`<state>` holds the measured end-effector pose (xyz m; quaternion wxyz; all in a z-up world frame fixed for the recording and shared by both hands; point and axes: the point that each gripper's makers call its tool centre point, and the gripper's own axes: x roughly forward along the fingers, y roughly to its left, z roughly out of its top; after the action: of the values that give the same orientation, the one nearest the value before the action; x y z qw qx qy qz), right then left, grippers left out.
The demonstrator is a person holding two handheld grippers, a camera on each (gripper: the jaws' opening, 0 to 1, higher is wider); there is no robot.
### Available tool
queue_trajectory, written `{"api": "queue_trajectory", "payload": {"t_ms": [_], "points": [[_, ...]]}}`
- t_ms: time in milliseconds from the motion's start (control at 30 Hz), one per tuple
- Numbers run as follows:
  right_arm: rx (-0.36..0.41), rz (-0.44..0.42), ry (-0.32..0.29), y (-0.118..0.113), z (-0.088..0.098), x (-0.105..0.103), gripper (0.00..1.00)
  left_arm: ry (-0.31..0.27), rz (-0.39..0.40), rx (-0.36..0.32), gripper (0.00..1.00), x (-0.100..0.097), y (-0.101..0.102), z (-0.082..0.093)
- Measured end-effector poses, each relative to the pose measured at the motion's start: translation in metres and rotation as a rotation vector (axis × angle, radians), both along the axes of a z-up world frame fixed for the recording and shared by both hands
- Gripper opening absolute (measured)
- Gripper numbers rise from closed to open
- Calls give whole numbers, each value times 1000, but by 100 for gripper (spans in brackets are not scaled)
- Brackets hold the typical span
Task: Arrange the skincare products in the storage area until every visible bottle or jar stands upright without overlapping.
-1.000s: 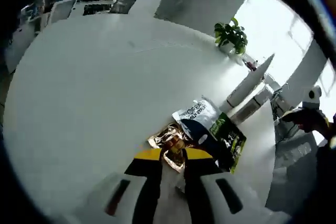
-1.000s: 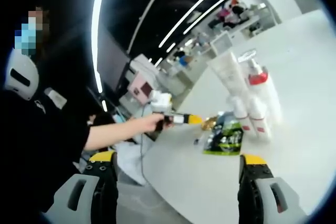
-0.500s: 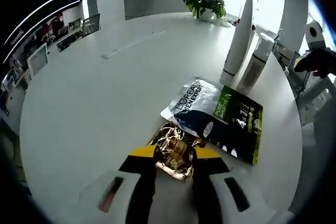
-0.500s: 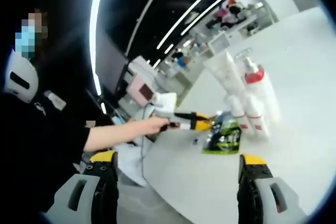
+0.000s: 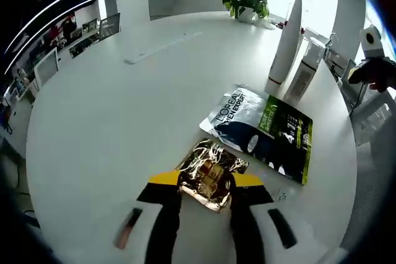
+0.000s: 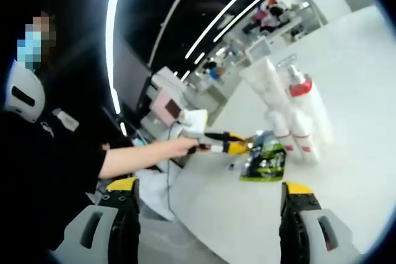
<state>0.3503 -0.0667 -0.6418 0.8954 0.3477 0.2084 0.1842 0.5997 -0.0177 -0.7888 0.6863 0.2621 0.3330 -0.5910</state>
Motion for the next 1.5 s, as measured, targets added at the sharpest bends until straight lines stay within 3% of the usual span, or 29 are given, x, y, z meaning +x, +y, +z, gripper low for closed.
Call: {"api": "queue_trajectory", "payload": {"t_ms": [333, 700, 1000, 1333, 1500], "points": [[-4, -5, -8, -1, 3, 0, 97, 28, 36, -23, 38, -1, 1, 5], [-24, -2, -22, -2, 9, 2, 99, 63, 114, -119, 46, -3, -1, 34], [-52, -7, -42, -4, 16, 2, 99, 88, 159, -161, 52, -12, 15, 58], [-102, -19, -48, -9, 21, -3, 99, 97, 199, -202, 69, -37, 26, 79], [-109, -29, -64, -10, 26, -7, 99, 107, 217, -216, 72, -53, 36, 85]]}}
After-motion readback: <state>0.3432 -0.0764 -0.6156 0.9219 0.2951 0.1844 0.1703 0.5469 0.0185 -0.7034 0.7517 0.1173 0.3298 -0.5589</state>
